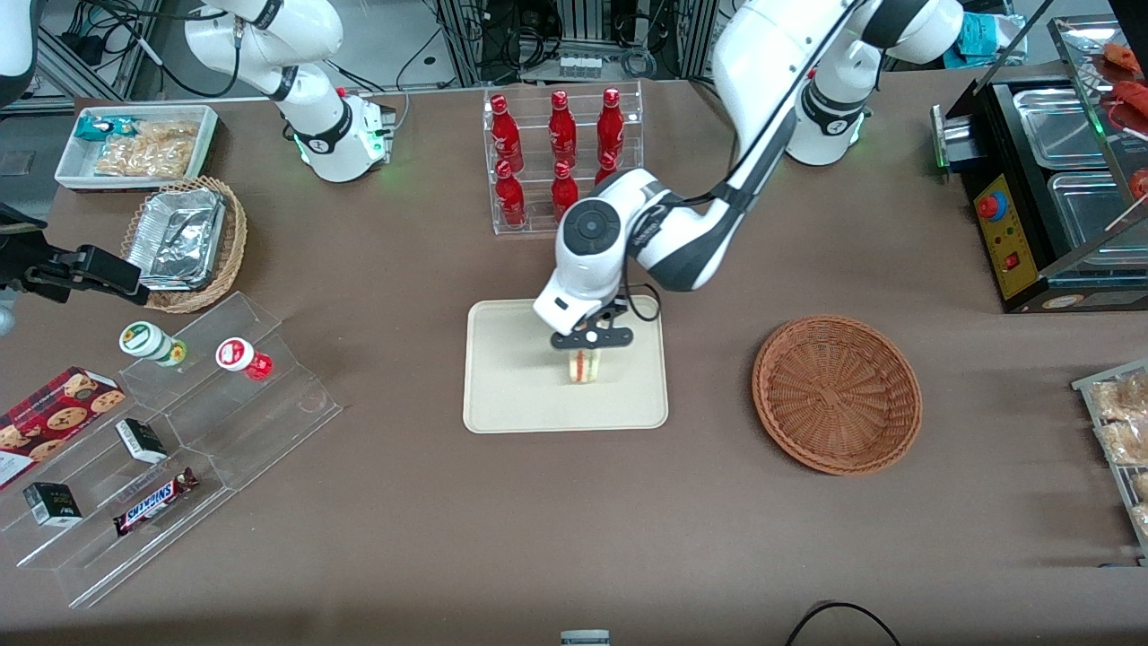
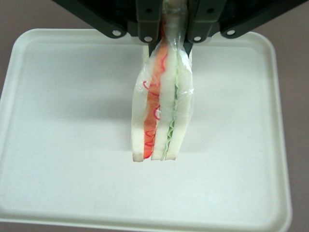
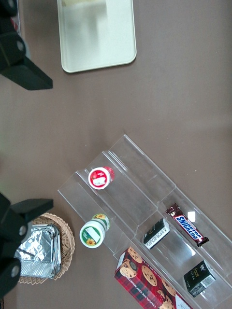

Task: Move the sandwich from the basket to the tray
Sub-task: 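Carry the sandwich to the cream tray and lower it upright, then open the left gripper to release the sandwich and raise it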

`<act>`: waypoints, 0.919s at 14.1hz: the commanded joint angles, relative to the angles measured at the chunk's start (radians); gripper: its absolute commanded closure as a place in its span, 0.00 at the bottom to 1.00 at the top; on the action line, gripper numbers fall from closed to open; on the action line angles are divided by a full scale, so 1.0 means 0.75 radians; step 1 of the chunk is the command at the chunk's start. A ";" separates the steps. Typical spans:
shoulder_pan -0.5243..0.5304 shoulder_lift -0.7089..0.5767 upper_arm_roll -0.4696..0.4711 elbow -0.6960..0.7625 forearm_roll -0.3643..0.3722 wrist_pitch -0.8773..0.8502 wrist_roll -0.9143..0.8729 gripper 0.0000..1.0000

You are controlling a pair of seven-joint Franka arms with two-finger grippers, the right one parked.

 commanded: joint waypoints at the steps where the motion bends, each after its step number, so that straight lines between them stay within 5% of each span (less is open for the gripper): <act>1: -0.025 0.061 0.017 0.085 0.016 0.009 -0.051 0.81; 8: -0.025 0.134 0.019 0.108 0.020 0.119 -0.086 0.75; 10: -0.025 0.139 0.019 0.097 0.024 0.160 -0.065 0.45; 11: -0.025 0.143 0.019 0.097 0.028 0.162 -0.057 0.17; 12: -0.023 0.143 0.019 0.097 0.034 0.166 -0.049 0.00; 13: -0.021 0.133 0.019 0.103 0.032 0.164 -0.041 0.00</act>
